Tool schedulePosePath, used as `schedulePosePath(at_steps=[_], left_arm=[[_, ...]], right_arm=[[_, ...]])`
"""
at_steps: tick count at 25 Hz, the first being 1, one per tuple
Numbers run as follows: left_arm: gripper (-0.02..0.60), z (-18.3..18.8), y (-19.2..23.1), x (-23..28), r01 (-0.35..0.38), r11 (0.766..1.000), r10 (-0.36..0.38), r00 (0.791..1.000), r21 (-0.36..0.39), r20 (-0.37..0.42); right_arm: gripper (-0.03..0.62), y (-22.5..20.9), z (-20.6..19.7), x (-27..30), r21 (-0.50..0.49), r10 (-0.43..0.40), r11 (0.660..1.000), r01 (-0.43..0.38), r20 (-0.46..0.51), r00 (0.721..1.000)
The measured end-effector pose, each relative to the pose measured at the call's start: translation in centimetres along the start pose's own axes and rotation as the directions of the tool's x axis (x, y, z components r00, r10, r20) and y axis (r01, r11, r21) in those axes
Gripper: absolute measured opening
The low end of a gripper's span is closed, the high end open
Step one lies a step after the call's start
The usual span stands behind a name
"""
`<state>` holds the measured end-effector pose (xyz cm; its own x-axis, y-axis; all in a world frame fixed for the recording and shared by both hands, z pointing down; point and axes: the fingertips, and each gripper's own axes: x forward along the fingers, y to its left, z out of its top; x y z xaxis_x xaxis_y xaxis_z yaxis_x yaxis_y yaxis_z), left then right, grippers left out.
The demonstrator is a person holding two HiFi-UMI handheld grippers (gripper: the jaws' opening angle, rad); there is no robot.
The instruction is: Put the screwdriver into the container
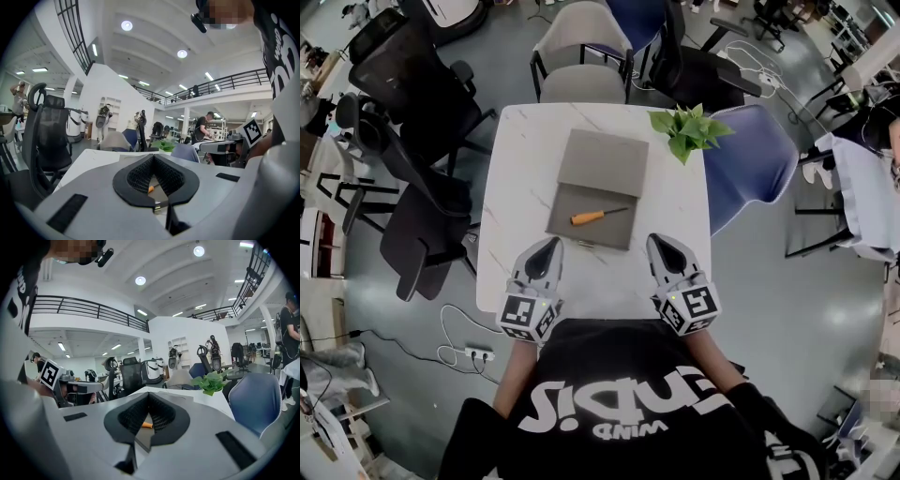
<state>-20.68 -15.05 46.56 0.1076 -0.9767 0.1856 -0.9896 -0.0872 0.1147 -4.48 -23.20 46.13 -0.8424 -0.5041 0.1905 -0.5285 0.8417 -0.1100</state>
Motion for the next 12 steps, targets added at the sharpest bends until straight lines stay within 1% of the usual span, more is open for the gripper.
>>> schedulePosePath(at_steps=[12], left_arm=[[0.014, -0.28, -0.35, 0.23, 0.011, 1.0, -0.011, 1.0, -0.001, -0.02]], right_arm=[[0.009, 0.26, -0.17, -0.25, -0.006, 0.004, 1.0, -0.004, -0.009, 1.0]])
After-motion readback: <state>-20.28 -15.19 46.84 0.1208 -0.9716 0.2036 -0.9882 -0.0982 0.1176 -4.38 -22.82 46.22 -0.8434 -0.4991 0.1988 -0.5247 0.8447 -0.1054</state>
